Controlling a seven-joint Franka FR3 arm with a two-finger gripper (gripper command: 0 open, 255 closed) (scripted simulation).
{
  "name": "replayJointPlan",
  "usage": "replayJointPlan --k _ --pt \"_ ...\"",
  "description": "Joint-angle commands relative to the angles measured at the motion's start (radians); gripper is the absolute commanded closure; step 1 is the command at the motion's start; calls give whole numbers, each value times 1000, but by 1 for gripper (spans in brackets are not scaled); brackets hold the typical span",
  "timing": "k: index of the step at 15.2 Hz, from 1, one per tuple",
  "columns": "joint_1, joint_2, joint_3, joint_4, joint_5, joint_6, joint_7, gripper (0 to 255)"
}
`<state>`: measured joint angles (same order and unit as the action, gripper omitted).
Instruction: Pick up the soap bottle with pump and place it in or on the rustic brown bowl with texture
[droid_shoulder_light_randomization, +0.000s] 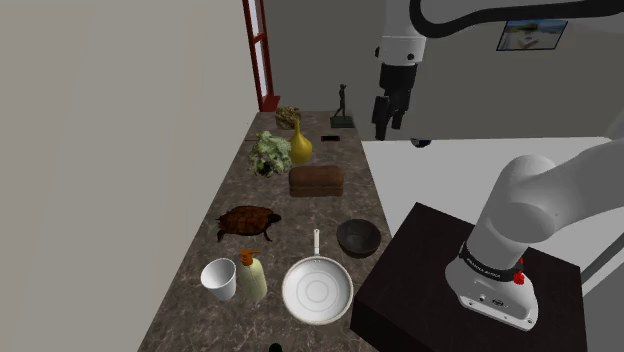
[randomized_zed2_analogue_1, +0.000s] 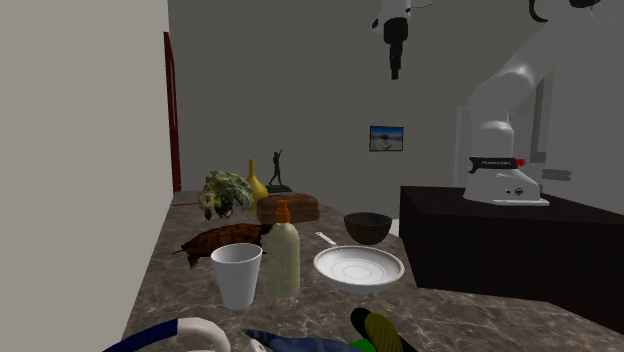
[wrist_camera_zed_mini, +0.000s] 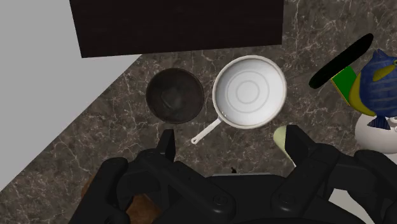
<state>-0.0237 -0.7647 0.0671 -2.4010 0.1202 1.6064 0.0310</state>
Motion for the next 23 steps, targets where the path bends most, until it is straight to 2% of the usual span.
replayJointPlan --k 1,7,13,18,23 --pt "0 0 0 0 0 0 0 0" --pt "26 151 92 -21 38 176 68 0" --pt "42 342 180 8 47 342 143 0" --pt "48 524 247 68 18 462 218 0" --pt "58 721 298 160 -52 558 311 0"
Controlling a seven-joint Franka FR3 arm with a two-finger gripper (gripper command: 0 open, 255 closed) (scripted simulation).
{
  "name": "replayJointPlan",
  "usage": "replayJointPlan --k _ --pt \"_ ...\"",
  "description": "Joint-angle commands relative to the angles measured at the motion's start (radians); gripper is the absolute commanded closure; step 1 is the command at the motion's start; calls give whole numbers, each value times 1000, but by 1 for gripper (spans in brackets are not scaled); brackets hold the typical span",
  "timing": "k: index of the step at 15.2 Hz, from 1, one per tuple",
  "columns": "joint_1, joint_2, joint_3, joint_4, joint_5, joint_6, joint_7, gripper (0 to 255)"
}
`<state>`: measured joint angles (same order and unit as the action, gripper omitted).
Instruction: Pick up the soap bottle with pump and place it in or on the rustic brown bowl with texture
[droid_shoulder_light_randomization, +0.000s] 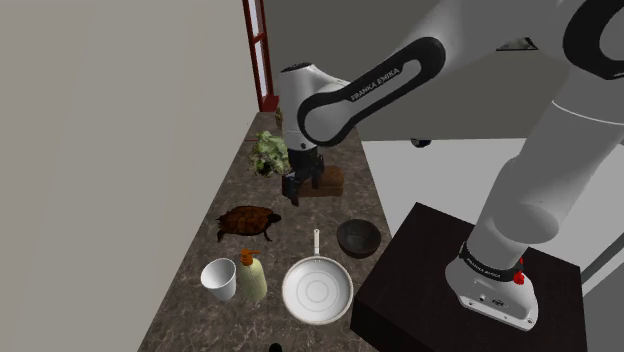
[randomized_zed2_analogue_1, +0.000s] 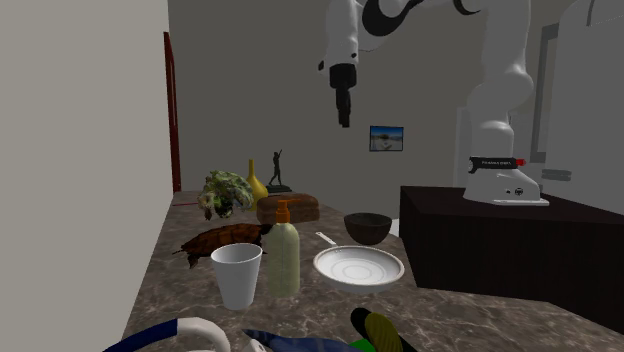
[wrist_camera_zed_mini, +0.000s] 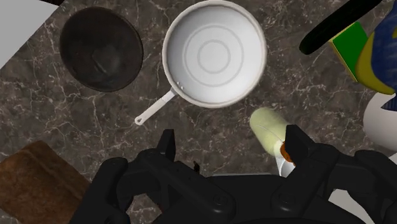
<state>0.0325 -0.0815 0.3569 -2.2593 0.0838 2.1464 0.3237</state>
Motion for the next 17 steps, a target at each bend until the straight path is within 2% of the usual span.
replayJointPlan --k 1,8,17 --pt "6 79 15 41 -35 33 39 0" --pt "67 367 24 234 -181 97 177 0" --pt "202 735 -31 588 -312 80 282 0"
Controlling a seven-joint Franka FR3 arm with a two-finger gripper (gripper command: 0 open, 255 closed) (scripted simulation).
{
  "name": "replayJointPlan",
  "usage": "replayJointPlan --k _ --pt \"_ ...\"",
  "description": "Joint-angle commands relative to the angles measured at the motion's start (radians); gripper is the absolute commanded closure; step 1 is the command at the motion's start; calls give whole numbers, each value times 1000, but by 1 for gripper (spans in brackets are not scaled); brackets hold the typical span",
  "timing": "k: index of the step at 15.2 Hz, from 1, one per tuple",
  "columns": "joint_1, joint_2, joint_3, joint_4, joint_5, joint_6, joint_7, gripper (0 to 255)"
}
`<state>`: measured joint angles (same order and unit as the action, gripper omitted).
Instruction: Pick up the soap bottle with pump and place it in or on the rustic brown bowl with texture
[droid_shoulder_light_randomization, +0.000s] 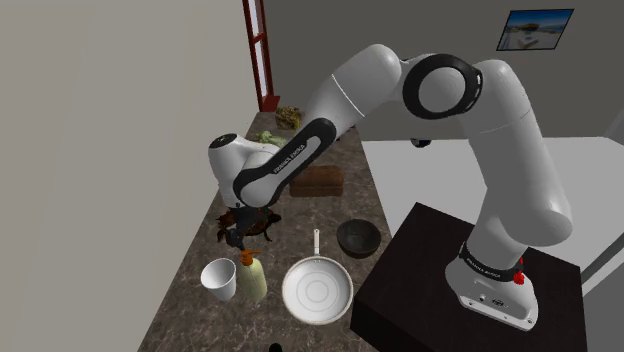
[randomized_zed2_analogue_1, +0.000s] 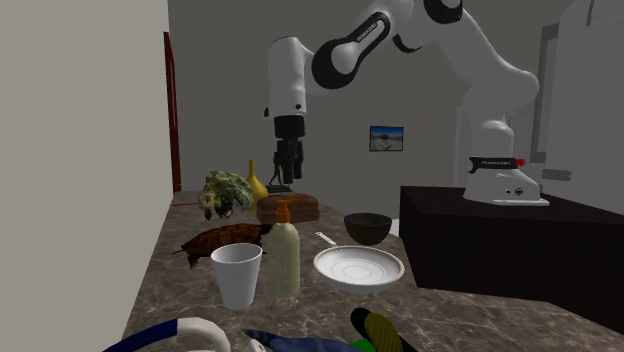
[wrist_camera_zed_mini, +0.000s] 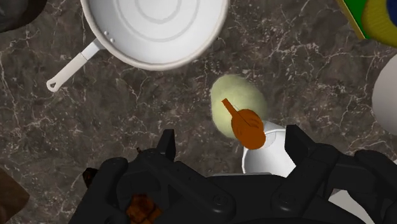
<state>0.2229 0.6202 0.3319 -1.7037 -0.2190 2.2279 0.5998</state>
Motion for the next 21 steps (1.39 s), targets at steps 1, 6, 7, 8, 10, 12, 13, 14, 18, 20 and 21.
replayJointPlan --k 1,6,7,8,10,12,13,14,18,20,21 --pt "28 75 -12 81 -18 -10 12 0" --pt "70 201 -32 214 -40 -22 23 0" --pt "72 209 -34 214 -43 -13 24 0" --pt "73 217 -36 214 -45 -5 25 0" --pt "75 234 -40 214 -49 11 28 0" --pt "78 248 -43 215 -52 24 29 0" --pt "78 248 -43 215 -52 24 29 0" --pt "78 248 -43 215 -52 24 29 0" --pt "78 248 -43 215 -52 24 29 0" --pt "78 248 -43 215 -52 24 29 255" --pt "78 248 -43 215 -52 24 29 255"
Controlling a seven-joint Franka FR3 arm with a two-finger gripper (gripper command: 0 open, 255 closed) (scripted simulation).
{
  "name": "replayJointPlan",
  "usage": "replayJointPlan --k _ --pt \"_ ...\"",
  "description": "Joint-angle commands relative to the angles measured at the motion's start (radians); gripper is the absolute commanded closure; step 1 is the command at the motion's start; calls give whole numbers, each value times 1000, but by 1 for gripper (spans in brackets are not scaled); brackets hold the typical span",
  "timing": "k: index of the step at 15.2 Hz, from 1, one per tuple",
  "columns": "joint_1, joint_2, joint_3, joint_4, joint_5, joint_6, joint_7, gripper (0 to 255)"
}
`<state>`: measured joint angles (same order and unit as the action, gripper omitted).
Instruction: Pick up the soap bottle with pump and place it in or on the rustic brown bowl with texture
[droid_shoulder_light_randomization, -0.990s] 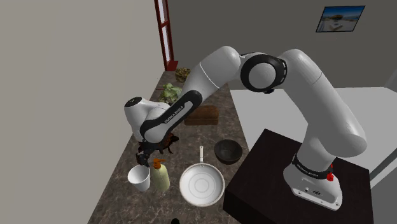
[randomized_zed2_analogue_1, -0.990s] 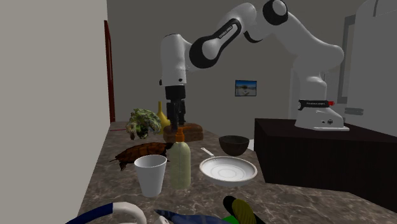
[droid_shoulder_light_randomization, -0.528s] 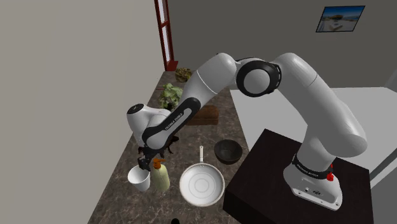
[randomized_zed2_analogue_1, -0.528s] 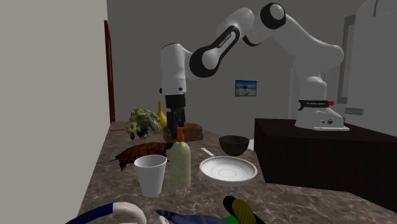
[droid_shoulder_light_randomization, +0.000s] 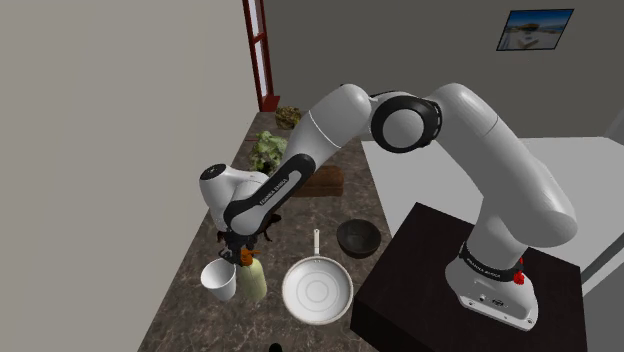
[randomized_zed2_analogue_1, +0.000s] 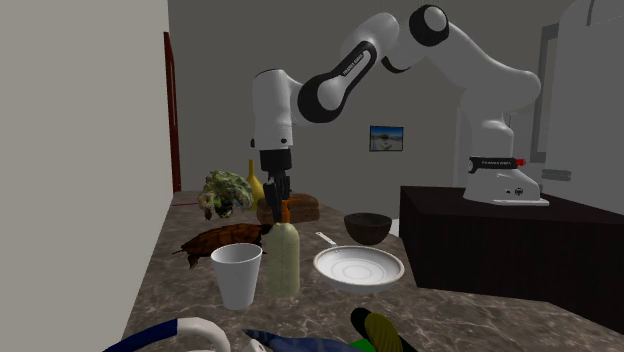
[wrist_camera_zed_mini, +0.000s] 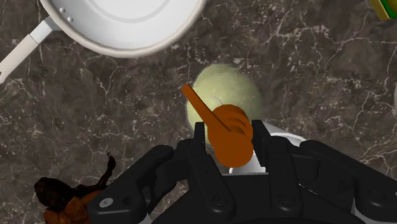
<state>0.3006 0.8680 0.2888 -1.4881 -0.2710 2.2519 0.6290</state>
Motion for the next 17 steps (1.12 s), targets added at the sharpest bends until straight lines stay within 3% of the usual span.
replayJointPlan --k 1,8,17 --pt "0 0 0 0 0 0 0 255" --pt "0 0 0 0 0 0 0 255" --pt "-13 -83 18 -15 19 -68 -8 255"
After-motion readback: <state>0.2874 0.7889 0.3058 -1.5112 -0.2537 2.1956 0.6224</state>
